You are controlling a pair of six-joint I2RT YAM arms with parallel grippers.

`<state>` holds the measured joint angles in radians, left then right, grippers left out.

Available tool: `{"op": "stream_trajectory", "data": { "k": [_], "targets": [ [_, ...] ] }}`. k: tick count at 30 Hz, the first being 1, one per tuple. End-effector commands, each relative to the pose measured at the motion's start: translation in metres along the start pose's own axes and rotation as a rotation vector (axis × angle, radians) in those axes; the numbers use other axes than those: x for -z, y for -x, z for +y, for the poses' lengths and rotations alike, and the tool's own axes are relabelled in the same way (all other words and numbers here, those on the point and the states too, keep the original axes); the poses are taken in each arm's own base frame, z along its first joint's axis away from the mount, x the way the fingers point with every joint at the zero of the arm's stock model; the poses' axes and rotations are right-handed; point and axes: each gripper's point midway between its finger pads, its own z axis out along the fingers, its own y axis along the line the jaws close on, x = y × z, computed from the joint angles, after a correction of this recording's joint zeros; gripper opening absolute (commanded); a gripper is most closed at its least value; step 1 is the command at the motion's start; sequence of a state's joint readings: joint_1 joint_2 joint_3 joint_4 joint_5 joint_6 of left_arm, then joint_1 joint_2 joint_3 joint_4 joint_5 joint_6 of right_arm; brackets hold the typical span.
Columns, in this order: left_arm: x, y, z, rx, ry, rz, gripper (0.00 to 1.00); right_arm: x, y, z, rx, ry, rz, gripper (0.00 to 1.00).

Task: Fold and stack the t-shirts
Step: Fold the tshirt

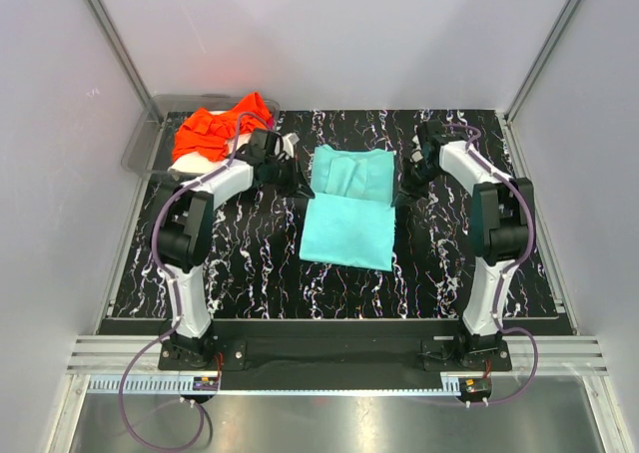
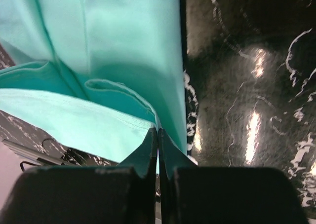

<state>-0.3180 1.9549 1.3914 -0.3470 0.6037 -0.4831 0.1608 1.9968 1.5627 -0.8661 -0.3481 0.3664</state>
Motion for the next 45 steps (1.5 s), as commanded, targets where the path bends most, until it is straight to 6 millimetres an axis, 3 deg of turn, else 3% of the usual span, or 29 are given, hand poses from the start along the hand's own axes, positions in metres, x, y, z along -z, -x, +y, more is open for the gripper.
{"op": "stream_trajectory", "data": {
  "k": [1, 9, 10, 11, 12, 14, 16, 17, 19, 20, 21, 23, 24, 25, 26, 27, 28, 29, 30, 31, 33, 39, 45],
  "targets": [
    [-0.011, 0.015, -0.001, -0.017, -0.026, -0.007, 0.00, -0.009, 0.015, -0.012, -0.017, -0.031, -0.011, 0.00],
    [-0.031, 0.029, 0.025, -0.028, 0.058, -0.004, 0.03, -0.036, 0.039, -0.022, -0.002, -0.031, 0.012, 0.00],
    [-0.029, 0.038, 0.023, -0.051, 0.071, -0.019, 0.11, -0.034, 0.042, -0.024, -0.009, -0.031, 0.007, 0.04],
    [-0.027, 0.035, 0.031, -0.041, 0.120, -0.005, 0.11, -0.033, 0.046, -0.026, -0.021, -0.036, -0.001, 0.12],
    [-0.024, 0.039, 0.031, -0.055, 0.143, -0.013, 0.15, -0.029, 0.046, -0.028, -0.032, -0.043, 0.003, 0.21],
    [-0.007, 0.050, 0.027, -0.085, 0.196, -0.052, 0.32, -0.015, 0.049, -0.035, -0.033, -0.078, -0.011, 0.30],
    [0.009, 0.052, 0.023, -0.109, 0.231, -0.070, 0.38, 0.000, 0.050, -0.041, -0.017, -0.123, -0.029, 0.46],
    [0.016, 0.052, 0.019, -0.121, 0.238, -0.080, 0.41, 0.015, 0.051, -0.042, 0.012, -0.152, -0.057, 0.48],
    [0.038, 0.046, 0.001, -0.155, 0.232, -0.109, 0.46, 0.026, 0.037, -0.043, 0.015, -0.154, -0.039, 0.53],
    [0.045, 0.042, -0.006, -0.166, 0.226, -0.116, 0.48, 0.039, 0.034, -0.033, 0.022, -0.119, -0.059, 0.54],
    [0.054, 0.032, -0.014, -0.172, 0.209, -0.115, 0.48, 0.043, 0.028, -0.027, 0.024, -0.098, -0.056, 0.54],
    [0.053, 0.012, -0.033, -0.183, 0.141, -0.078, 0.46, 0.047, 0.007, -0.008, 0.012, -0.014, -0.024, 0.54],
    [0.048, -0.005, -0.034, -0.163, 0.121, -0.038, 0.42, 0.042, -0.002, 0.008, 0.033, 0.027, -0.011, 0.54],
    [0.044, -0.020, -0.052, -0.184, 0.060, -0.008, 0.39, 0.033, -0.019, 0.014, 0.010, 0.051, 0.033, 0.55],
    [0.039, -0.031, -0.057, -0.192, 0.039, 0.014, 0.37, 0.032, -0.024, 0.031, 0.023, 0.122, 0.034, 0.53],
    [0.032, -0.048, -0.053, -0.181, 0.038, 0.049, 0.33, 0.026, -0.039, 0.046, 0.044, 0.154, 0.062, 0.52],
    [0.027, -0.059, -0.061, -0.197, 0.015, 0.065, 0.32, 0.016, -0.054, 0.047, -0.003, 0.166, 0.102, 0.49],
    [0.023, -0.067, -0.060, -0.187, 0.009, 0.080, 0.31, 0.014, -0.056, 0.062, 0.006, 0.239, 0.094, 0.43],
    [0.017, -0.082, -0.050, -0.147, 0.015, 0.110, 0.27, 0.010, -0.063, 0.069, -0.004, 0.269, 0.114, 0.37],
    [0.014, -0.084, -0.048, -0.140, 0.005, 0.103, 0.26, 0.002, -0.078, 0.070, -0.042, 0.284, 0.159, 0.32],
    [0.007, -0.103, -0.031, -0.108, 0.023, 0.135, 0.25, -0.004, -0.084, 0.079, -0.044, 0.347, 0.179, 0.21],
    [-0.003, -0.148, 0.017, -0.057, 0.117, 0.220, 0.22, -0.028, -0.111, 0.049, -0.079, 0.270, 0.243, 0.19],
    [0.007, -0.183, 0.044, -0.035, 0.169, 0.243, 0.21, -0.038, -0.141, 0.013, -0.098, 0.173, 0.274, 0.20]
  ]
}}
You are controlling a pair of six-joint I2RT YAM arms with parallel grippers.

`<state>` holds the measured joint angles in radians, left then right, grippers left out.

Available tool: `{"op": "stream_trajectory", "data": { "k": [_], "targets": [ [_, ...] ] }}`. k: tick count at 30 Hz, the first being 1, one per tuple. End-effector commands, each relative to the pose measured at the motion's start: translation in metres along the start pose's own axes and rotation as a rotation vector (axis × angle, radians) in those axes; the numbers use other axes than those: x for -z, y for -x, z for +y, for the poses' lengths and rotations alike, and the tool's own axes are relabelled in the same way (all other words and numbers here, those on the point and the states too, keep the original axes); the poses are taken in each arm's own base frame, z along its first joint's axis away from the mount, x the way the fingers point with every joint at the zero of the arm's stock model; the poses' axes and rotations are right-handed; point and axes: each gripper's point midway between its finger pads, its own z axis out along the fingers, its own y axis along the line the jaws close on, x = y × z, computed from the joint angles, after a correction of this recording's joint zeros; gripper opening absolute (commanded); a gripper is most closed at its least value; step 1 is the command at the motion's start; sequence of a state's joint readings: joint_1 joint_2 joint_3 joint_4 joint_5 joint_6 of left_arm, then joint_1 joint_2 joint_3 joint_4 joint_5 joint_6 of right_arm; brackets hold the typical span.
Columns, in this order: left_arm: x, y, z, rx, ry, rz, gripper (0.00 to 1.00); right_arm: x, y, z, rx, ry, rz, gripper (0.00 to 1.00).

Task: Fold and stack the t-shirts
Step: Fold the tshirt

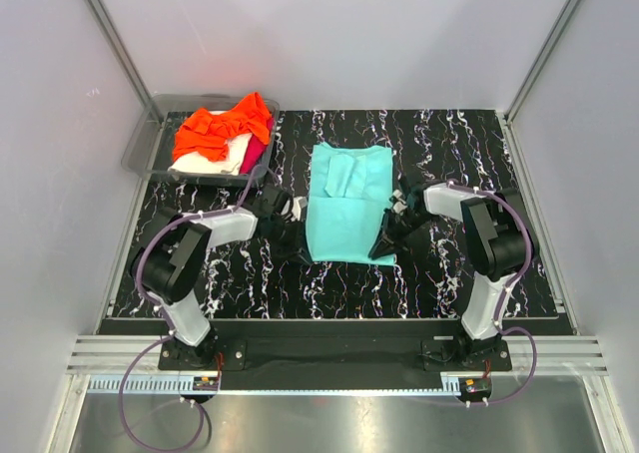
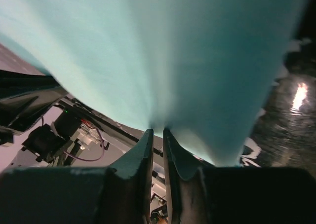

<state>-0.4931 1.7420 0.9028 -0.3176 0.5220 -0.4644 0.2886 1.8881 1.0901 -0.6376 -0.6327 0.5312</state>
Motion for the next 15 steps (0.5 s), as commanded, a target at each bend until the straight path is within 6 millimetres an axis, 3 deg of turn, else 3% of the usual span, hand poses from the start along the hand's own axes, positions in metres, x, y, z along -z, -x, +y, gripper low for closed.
{"op": "stream_trajectory", "data": {
  "k": [1, 4, 10, 15],
  "targets": [
    [0.002, -0.011, 0.013, -0.021, 0.038, -0.030, 0.21, 0.003, -0.006, -0.013, 0.011, -0.021, -0.026, 0.20],
    [0.015, -0.009, 0.003, -0.038, 0.023, -0.060, 0.23, 0.017, -0.008, -0.011, 0.006, -0.001, -0.062, 0.23],
    [0.045, 0.028, -0.040, -0.080, -0.049, -0.156, 0.27, 0.051, 0.010, 0.019, 0.060, 0.047, -0.164, 0.35],
    [0.040, 0.059, -0.067, -0.069, -0.139, -0.166, 0.27, 0.048, 0.018, 0.037, 0.053, 0.096, -0.115, 0.38]
  ]
}}
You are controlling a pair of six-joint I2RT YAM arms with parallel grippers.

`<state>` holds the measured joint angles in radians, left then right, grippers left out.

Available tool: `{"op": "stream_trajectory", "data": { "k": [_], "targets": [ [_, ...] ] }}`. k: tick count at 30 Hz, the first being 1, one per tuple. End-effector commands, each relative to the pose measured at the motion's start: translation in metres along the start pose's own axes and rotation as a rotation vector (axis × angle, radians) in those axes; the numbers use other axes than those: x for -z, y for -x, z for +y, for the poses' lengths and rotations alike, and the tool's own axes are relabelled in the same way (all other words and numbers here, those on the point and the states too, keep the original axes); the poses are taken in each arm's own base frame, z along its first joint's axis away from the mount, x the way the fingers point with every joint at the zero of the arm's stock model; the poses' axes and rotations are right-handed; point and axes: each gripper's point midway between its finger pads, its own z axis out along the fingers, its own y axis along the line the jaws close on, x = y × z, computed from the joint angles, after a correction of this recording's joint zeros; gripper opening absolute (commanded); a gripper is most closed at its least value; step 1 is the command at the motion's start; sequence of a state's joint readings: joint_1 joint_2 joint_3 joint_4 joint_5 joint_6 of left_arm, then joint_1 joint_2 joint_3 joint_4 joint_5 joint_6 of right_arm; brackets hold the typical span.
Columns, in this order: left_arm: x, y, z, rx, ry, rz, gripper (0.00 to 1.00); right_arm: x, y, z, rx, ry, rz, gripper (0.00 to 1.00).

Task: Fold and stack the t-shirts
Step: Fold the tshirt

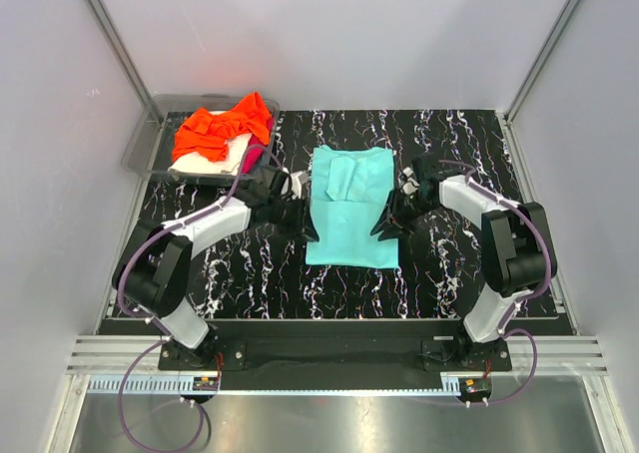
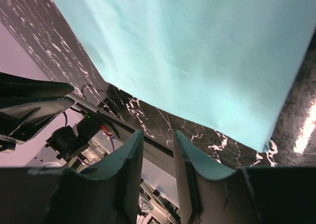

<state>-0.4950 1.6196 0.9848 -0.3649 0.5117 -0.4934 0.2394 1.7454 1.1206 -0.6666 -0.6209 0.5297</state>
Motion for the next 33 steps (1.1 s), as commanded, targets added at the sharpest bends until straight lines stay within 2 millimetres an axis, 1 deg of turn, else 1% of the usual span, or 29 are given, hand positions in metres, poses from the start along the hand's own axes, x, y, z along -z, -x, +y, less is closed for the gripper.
{"op": "stream_trajectory", "data": {
  "k": [1, 4, 5, 7, 8, 9, 10, 11, 12, 14, 15, 17, 18, 19, 20, 21, 22, 23, 25, 26, 28, 29, 30, 31, 32, 33],
  "targets": [
    [-0.006, 0.026, -0.028, -0.004, -0.108, -0.027, 0.27, -0.005, 0.004, 0.015, -0.014, 0.040, 0.037, 0.38],
    [-0.025, 0.017, -0.020, 0.049, -0.123, 0.011, 0.26, -0.021, -0.012, 0.026, 0.021, 0.030, 0.080, 0.37],
    [-0.029, 0.008, -0.013, 0.066, -0.114, 0.030, 0.26, -0.030, -0.020, 0.032, 0.050, 0.032, 0.101, 0.36],
    [-0.037, 0.000, -0.006, 0.076, -0.102, 0.037, 0.26, -0.039, -0.030, 0.031, 0.040, 0.035, 0.126, 0.36],
    [-0.041, -0.011, 0.004, 0.096, -0.085, 0.056, 0.25, -0.042, -0.030, 0.032, 0.046, 0.051, 0.125, 0.36],
    [-0.044, -0.016, 0.009, 0.100, -0.079, 0.063, 0.25, -0.044, -0.032, 0.028, 0.037, 0.047, 0.130, 0.36],
    [-0.047, -0.022, 0.016, 0.107, -0.057, 0.072, 0.25, -0.048, -0.035, 0.018, 0.031, 0.025, 0.135, 0.35],
    [-0.049, -0.033, 0.025, 0.112, -0.036, 0.092, 0.25, -0.048, -0.037, 0.014, 0.035, 0.016, 0.139, 0.35],
    [-0.050, -0.037, 0.031, 0.114, -0.018, 0.097, 0.25, -0.050, -0.041, 0.003, 0.034, 0.000, 0.149, 0.34],
    [-0.049, -0.045, 0.038, 0.105, -0.001, 0.107, 0.25, -0.049, -0.041, -0.010, 0.015, -0.020, 0.142, 0.34],
    [-0.047, -0.048, 0.040, 0.105, 0.014, 0.109, 0.25, -0.047, -0.041, -0.024, -0.011, -0.032, 0.140, 0.34],
    [-0.041, -0.047, 0.039, 0.082, 0.021, 0.094, 0.25, -0.038, -0.038, -0.035, -0.033, -0.040, 0.112, 0.34],
    [-0.038, -0.048, 0.040, 0.080, 0.030, 0.095, 0.25, -0.035, -0.042, -0.043, -0.040, -0.047, 0.112, 0.34],
    [-0.036, -0.047, 0.039, 0.073, 0.032, 0.089, 0.25, -0.024, -0.036, -0.047, -0.055, -0.037, 0.077, 0.34],
    [-0.033, -0.043, 0.035, 0.060, 0.027, 0.079, 0.25, -0.020, -0.037, -0.050, -0.069, -0.040, 0.075, 0.34],
    [-0.031, -0.044, 0.034, 0.056, 0.027, 0.085, 0.25, -0.016, -0.039, -0.055, -0.070, -0.044, 0.071, 0.34],
    [-0.029, -0.043, 0.032, 0.051, 0.025, 0.083, 0.25, -0.008, -0.036, -0.057, -0.068, -0.047, 0.044, 0.34],
    [-0.025, -0.038, 0.027, 0.036, 0.016, 0.067, 0.26, -0.003, -0.038, -0.060, -0.079, -0.062, 0.046, 0.34],
    [-0.020, -0.035, 0.021, 0.032, 0.006, 0.068, 0.26, 0.007, -0.037, -0.062, -0.066, -0.081, 0.017, 0.34],
    [-0.017, -0.027, 0.013, 0.020, -0.009, 0.053, 0.27, 0.012, -0.038, -0.062, -0.075, -0.086, 0.014, 0.35],
    [-0.009, -0.018, 0.002, 0.005, -0.029, 0.031, 0.29, 0.020, -0.032, -0.051, -0.061, -0.068, -0.017, 0.36],
    [-0.005, -0.006, -0.006, -0.008, -0.043, 0.008, 0.31, 0.023, -0.028, -0.048, -0.062, -0.062, -0.031, 0.36],
    [-0.005, -0.001, -0.008, -0.005, -0.053, 0.004, 0.32, 0.027, -0.019, -0.038, -0.050, -0.051, -0.057, 0.36],
    [-0.003, 0.014, -0.015, -0.017, -0.067, -0.022, 0.33, 0.027, -0.013, -0.036, -0.048, -0.049, -0.060, 0.37],
    [-0.002, 0.022, -0.015, -0.006, -0.068, -0.032, 0.33, 0.027, -0.007, -0.032, -0.043, -0.044, -0.065, 0.38],
    [-0.003, 0.029, -0.016, -0.003, -0.078, -0.039, 0.33, 0.031, 0.007, -0.023, -0.019, -0.032, -0.088, 0.41]
  ]
}}
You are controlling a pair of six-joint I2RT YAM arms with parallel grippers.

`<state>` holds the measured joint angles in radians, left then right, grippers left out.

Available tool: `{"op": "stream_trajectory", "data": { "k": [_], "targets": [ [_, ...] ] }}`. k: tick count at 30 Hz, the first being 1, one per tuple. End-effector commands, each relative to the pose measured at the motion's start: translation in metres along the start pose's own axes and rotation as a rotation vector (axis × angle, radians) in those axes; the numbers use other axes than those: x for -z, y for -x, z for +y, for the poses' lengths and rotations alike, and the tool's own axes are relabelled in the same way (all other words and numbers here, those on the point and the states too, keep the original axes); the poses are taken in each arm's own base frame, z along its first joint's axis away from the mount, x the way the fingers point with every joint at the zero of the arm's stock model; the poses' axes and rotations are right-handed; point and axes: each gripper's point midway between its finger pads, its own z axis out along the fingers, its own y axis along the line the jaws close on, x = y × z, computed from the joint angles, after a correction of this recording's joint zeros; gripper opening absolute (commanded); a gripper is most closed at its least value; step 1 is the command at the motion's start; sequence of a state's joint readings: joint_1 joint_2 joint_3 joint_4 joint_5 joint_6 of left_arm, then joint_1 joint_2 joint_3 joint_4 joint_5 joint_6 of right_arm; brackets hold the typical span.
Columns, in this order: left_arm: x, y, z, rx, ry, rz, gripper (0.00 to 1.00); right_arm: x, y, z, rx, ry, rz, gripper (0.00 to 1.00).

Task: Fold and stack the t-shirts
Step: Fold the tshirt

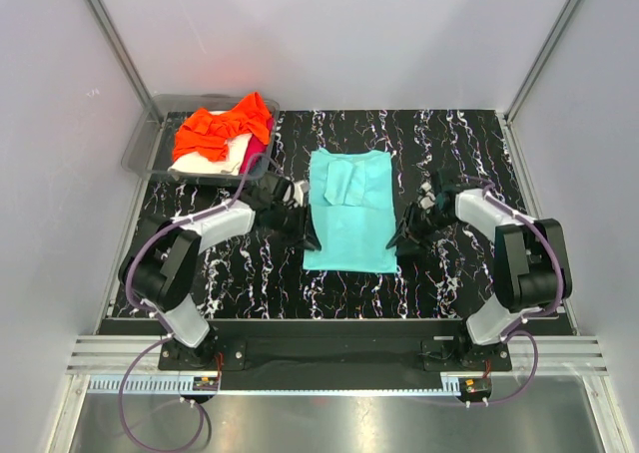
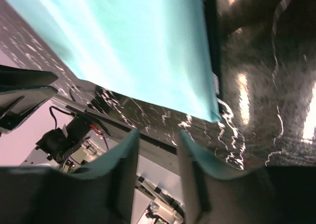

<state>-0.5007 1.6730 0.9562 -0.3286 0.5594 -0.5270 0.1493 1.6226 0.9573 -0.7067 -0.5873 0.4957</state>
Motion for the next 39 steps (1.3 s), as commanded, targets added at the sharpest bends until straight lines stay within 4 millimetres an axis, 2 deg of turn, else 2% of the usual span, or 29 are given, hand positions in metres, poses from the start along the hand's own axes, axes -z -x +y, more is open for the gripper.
{"op": "stream_trajectory", "data": {
  "k": [1, 2, 3, 4, 6, 8, 11, 12, 14, 15, 16, 18, 21, 23, 26, 27, 28, 30, 31, 32, 33, 34, 35, 36, 37, 38, 39],
  "targets": [
    [0.008, 0.047, -0.019, -0.039, -0.050, -0.091, 0.33, 0.007, 0.037, 0.022, 0.052, 0.015, -0.064, 0.46],
    [0.009, 0.060, -0.024, -0.031, -0.065, -0.108, 0.33, 0.005, 0.043, 0.023, 0.044, 0.020, -0.060, 0.51],
    [0.010, 0.071, -0.024, -0.024, -0.075, -0.131, 0.33, 0.007, 0.055, 0.029, 0.041, 0.037, -0.073, 0.51],
    [0.007, 0.077, -0.024, -0.019, -0.082, -0.133, 0.33, -0.001, 0.061, 0.027, 0.017, 0.043, -0.042, 0.51],
    [-0.002, 0.095, -0.019, -0.008, -0.084, -0.150, 0.33, -0.002, 0.076, 0.035, 0.013, 0.064, -0.046, 0.50],
    [-0.011, 0.107, -0.013, 0.019, -0.088, -0.150, 0.33, -0.009, 0.087, 0.034, -0.002, 0.070, -0.035, 0.48],
    [-0.014, 0.128, -0.009, 0.025, -0.103, -0.178, 0.33, -0.016, 0.107, 0.039, -0.021, 0.099, -0.025, 0.27],
    [-0.017, 0.133, -0.002, 0.019, -0.084, -0.187, 0.33, -0.016, 0.115, 0.043, -0.032, 0.114, -0.031, 0.21],
    [-0.016, 0.143, 0.000, 0.004, -0.078, -0.201, 0.33, -0.025, 0.124, 0.038, -0.070, 0.131, -0.004, 0.16],
    [-0.020, 0.144, 0.006, 0.012, -0.074, -0.192, 0.33, -0.024, 0.131, 0.042, -0.070, 0.143, -0.010, 0.16],
    [-0.020, 0.148, 0.006, 0.004, -0.075, -0.196, 0.33, -0.030, 0.135, 0.039, -0.086, 0.147, 0.003, 0.15],
    [-0.022, 0.151, 0.013, -0.001, -0.058, -0.193, 0.33, -0.028, 0.147, 0.036, -0.108, 0.154, -0.010, 0.15],
    [-0.029, 0.152, 0.027, -0.014, -0.018, -0.176, 0.33, -0.034, 0.156, 0.023, -0.156, 0.147, -0.005, 0.16],
    [-0.034, 0.154, 0.034, -0.038, 0.006, -0.161, 0.33, -0.041, 0.159, 0.014, -0.183, 0.141, 0.009, 0.17],
    [-0.034, 0.153, 0.043, -0.059, 0.044, -0.138, 0.35, -0.044, 0.163, 0.011, -0.201, 0.142, 0.017, 0.23],
    [-0.031, 0.151, 0.046, -0.056, 0.068, -0.130, 0.35, -0.034, 0.174, 0.004, -0.219, 0.149, -0.013, 0.27],
    [-0.027, 0.153, 0.045, -0.065, 0.078, -0.136, 0.35, -0.026, 0.177, 0.004, -0.215, 0.140, -0.031, 0.29],
    [-0.008, 0.158, 0.036, -0.097, 0.106, -0.171, 0.35, -0.010, 0.185, 0.009, -0.178, 0.132, -0.075, 0.34],
    [0.001, 0.161, 0.031, -0.108, 0.113, -0.193, 0.35, 0.007, 0.186, 0.009, -0.172, 0.099, -0.106, 0.37],
    [0.024, 0.167, 0.013, -0.139, 0.105, -0.245, 0.36, 0.018, 0.186, 0.008, -0.160, 0.077, -0.124, 0.41],
    [0.035, 0.167, 0.010, -0.139, 0.123, -0.265, 0.37, 0.031, 0.187, 0.009, -0.118, 0.051, -0.151, 0.49],
    [0.044, 0.162, 0.004, -0.139, 0.126, -0.280, 0.43, 0.048, 0.180, 0.006, -0.107, -0.014, -0.180, 0.52],
    [0.084, 0.150, -0.022, -0.106, 0.101, -0.362, 0.50, 0.063, 0.152, -0.006, -0.089, -0.084, -0.198, 0.63],
    [0.077, 0.140, -0.012, -0.088, 0.114, -0.333, 0.52, 0.075, 0.152, 0.002, -0.065, -0.073, -0.235, 0.65],
    [0.080, 0.130, -0.016, -0.044, 0.104, -0.339, 0.54, 0.078, 0.142, 0.001, -0.067, -0.071, -0.238, 0.66],
    [0.084, 0.119, -0.019, -0.017, 0.096, -0.345, 0.56, 0.067, 0.118, -0.012, -0.114, -0.083, -0.197, 0.66],
    [0.099, 0.110, -0.028, -0.009, 0.079, -0.383, 0.58, 0.078, 0.109, -0.003, -0.095, -0.048, -0.242, 0.67]
  ]
}}
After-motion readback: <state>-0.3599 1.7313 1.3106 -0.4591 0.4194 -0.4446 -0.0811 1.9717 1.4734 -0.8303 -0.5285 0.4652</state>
